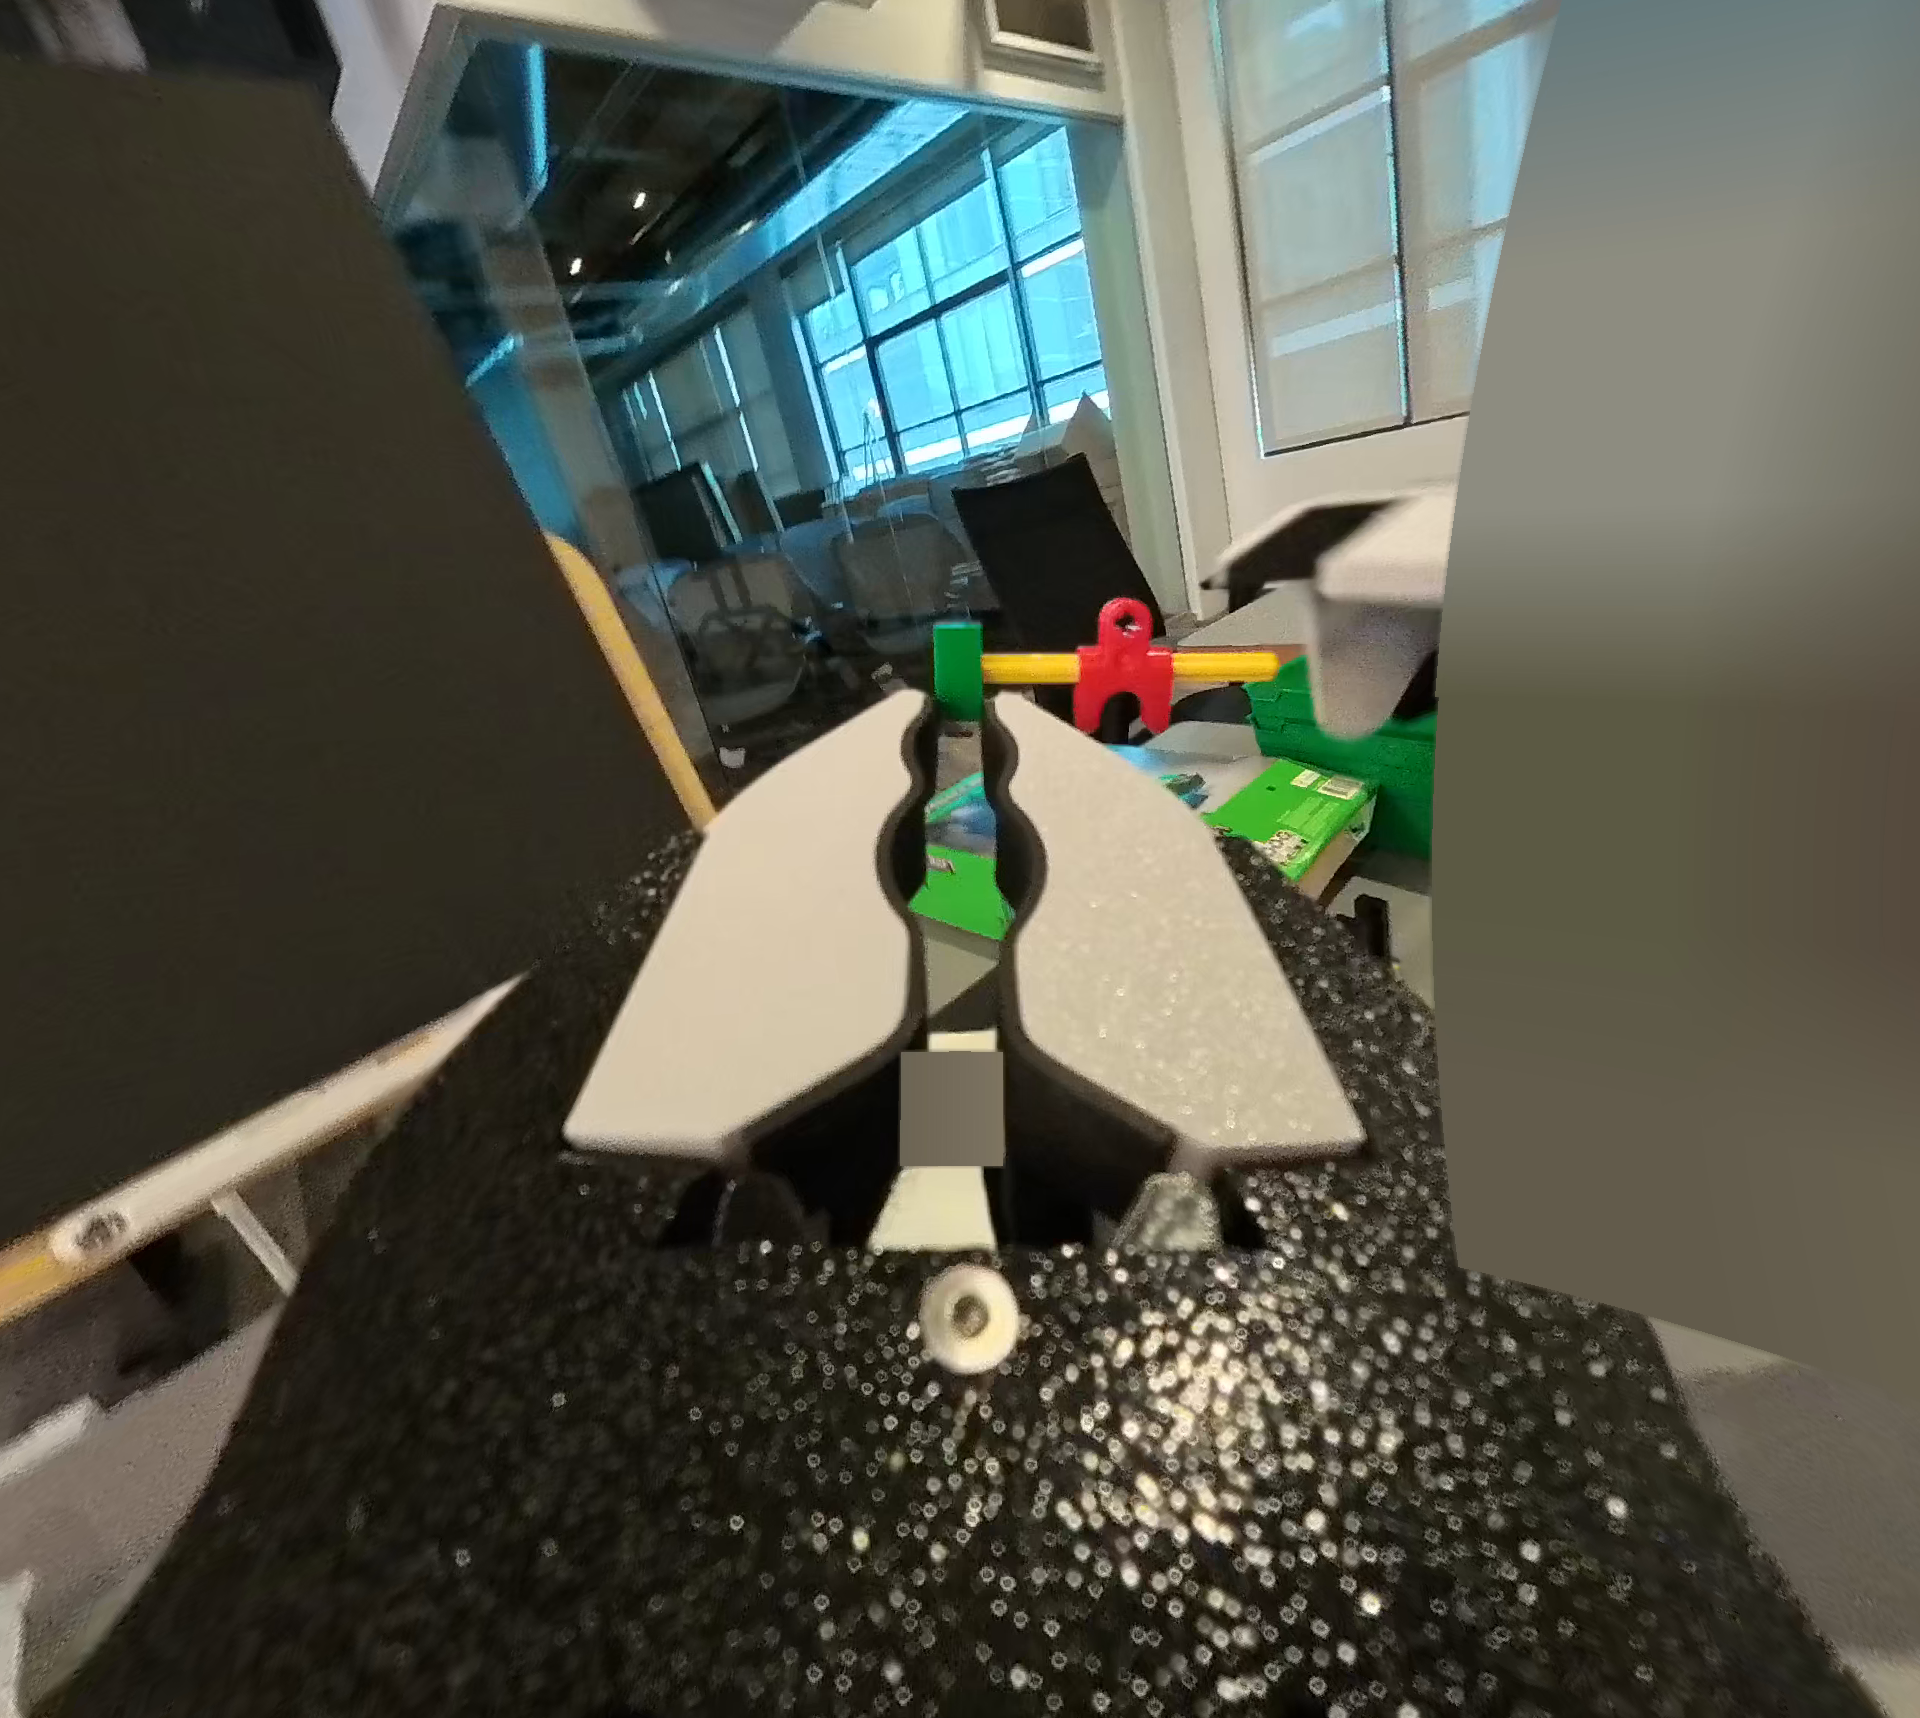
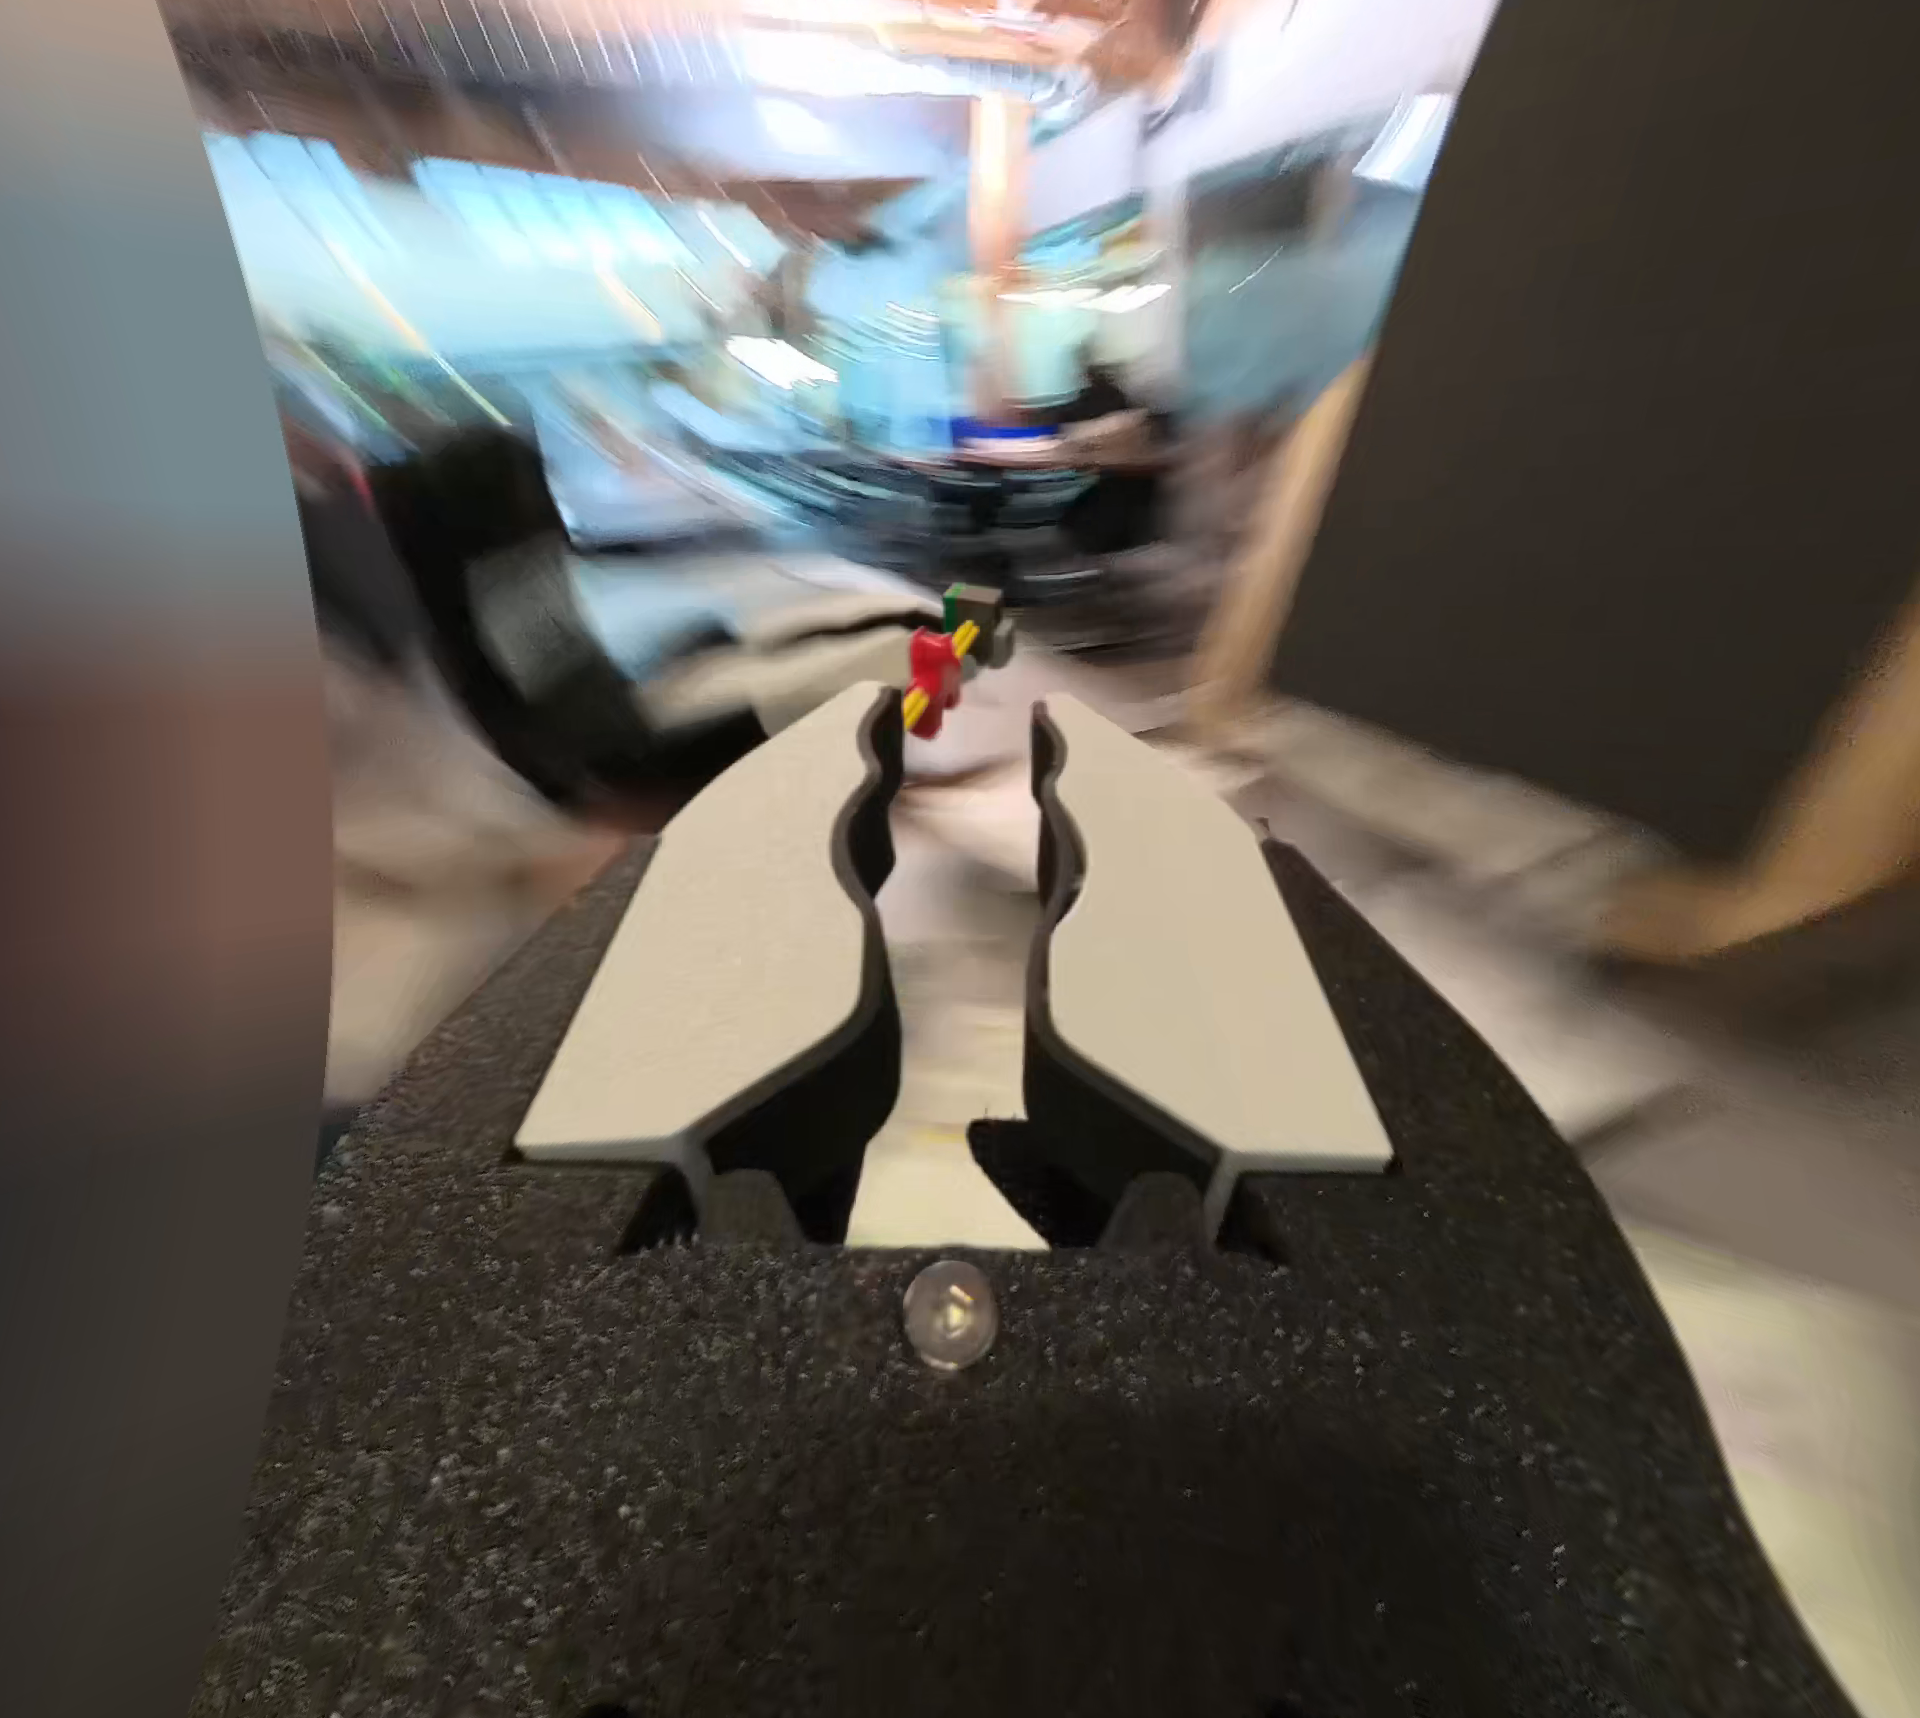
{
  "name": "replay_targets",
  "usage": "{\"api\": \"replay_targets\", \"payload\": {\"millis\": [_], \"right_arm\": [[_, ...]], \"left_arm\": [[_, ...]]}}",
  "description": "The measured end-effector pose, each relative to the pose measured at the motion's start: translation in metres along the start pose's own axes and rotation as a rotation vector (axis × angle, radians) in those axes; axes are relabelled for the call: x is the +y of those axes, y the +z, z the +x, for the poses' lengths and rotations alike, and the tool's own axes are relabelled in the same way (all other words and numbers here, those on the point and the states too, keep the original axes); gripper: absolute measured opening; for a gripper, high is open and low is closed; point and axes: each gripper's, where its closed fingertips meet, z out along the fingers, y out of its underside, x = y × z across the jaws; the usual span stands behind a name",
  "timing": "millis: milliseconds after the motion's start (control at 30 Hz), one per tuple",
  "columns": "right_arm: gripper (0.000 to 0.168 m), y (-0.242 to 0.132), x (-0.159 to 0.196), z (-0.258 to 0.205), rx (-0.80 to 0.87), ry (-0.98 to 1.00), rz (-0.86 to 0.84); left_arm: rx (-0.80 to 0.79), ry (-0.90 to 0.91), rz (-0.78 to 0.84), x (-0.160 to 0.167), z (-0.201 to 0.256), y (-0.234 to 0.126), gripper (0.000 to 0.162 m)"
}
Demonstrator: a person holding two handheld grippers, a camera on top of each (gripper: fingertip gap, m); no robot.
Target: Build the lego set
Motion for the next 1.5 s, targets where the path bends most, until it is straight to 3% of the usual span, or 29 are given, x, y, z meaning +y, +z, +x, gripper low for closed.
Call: {"api": "replay_targets", "payload": {"millis": [200,300,367,567,833,967,1500], "right_arm": [[0.025,0.008,0.013,-0.013,0.305,-1.120,-0.212],[0.024,0.016,0.023,-0.018,0.304,-1.321,-0.248],[0.027,0.016,0.021,-0.020,0.286,-1.345,-0.218],[0.034,0.005,0.010,-0.044,0.008,-1.173,-0.056],[0.024,0.008,0.011,-0.051,-0.046,-1.363,-0.074],[0.003,0.006,0.009,-0.055,-0.050,-1.389,-0.044],[0.000,0.002,0.008,-0.064,-0.029,-1.444,-0.048]], "left_arm": [[0.015,-0.065,-0.042,0.007,0.000,0.003,0.007],[0.062,-0.088,-0.044,0.006,0.006,0.003,0.007],[0.099,-0.114,-0.048,0.004,0.009,0.002,0.007],[0.294,-0.294,-0.055,0.002,0.023,-0.004,0.008],[0.440,-0.400,-0.097,0.006,0.041,-0.005,0.008],[0.484,-0.401,-0.105,0.004,0.048,-0.006,0.008],[0.589,-0.407,-0.104,-0.004,0.075,-0.005,0.007]]}}
